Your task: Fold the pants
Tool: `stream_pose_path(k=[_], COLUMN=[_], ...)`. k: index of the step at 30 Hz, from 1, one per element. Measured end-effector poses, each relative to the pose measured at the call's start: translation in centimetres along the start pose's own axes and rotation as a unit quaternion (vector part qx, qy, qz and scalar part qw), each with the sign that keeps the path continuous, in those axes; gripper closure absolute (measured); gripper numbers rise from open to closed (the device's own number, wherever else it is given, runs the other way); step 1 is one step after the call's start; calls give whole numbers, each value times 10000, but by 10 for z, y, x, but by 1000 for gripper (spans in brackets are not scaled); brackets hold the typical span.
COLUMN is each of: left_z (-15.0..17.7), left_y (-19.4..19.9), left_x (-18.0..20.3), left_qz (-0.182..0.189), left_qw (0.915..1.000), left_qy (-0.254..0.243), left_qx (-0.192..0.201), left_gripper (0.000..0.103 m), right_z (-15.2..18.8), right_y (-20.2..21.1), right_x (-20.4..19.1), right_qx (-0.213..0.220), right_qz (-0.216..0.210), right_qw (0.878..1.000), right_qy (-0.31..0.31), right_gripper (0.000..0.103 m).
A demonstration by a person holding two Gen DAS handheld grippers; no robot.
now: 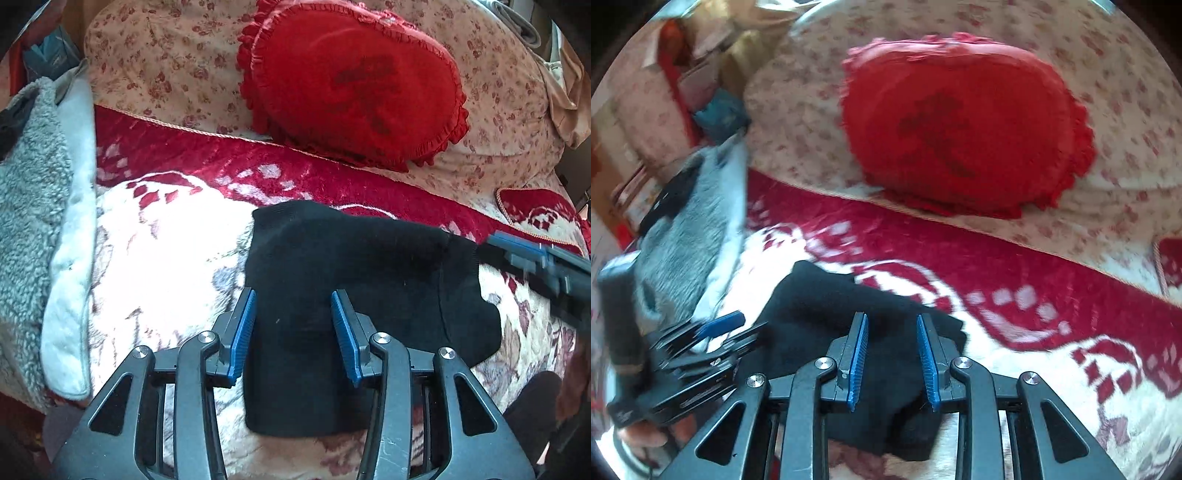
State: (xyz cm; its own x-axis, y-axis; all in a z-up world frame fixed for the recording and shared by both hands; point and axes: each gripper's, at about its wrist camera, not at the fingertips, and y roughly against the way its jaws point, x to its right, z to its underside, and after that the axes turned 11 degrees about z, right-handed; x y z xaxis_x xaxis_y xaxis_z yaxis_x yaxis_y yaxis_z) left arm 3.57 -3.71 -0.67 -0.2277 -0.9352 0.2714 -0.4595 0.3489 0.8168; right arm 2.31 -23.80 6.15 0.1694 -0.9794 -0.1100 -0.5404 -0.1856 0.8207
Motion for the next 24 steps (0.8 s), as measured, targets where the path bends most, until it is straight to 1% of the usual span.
stream_pose_path(k=[3,4,5,7,9,10,13,15,20,24], left_z=[-4,-5,-6,-9,-12,-13,-17,-19,-19,-15], left_y=[-10,-12,-14,-21,-28,-30,-37,-39,-35,-25], left_x=[1,2,3,3,6,7,11,12,10,9], left_qz=[-97,-113,-131,-134,-155,-173,-245,-271,-264,-267], left_qw=[9999,9999,9999,9999,9998,9998,9995,9994,9995,9996], left_qy=[-11,-20,-27,-40,-73,-101,-187,-199,-152,-73], left_qx=[-42,-43,-39,-37,-59,-48,-22,-14,-35,-40], left_gripper=[62,59,54,49,49,47,41,40,40,40], right_z=[7,11,14,20,23,25,20,15,11,17], right_y=[-8,-12,-17,-30,-48,-52,-64,-68,-62,-42], right_x=[-20,-24,-26,-23,-17,-14,-1,1,-4,-7], right_qx=[-149,-204,-265,-391,-525,-540,-534,-537,-570,-486], right_qz=[-147,-132,-100,50,393,458,349,353,400,243], right_qw=[9992,9988,9984,9977,9961,9957,9971,9972,9966,9977], right_qy=[344,419,486,549,585,600,412,395,448,402], right_gripper=[77,77,77,77,77,77,77,77,77,77])
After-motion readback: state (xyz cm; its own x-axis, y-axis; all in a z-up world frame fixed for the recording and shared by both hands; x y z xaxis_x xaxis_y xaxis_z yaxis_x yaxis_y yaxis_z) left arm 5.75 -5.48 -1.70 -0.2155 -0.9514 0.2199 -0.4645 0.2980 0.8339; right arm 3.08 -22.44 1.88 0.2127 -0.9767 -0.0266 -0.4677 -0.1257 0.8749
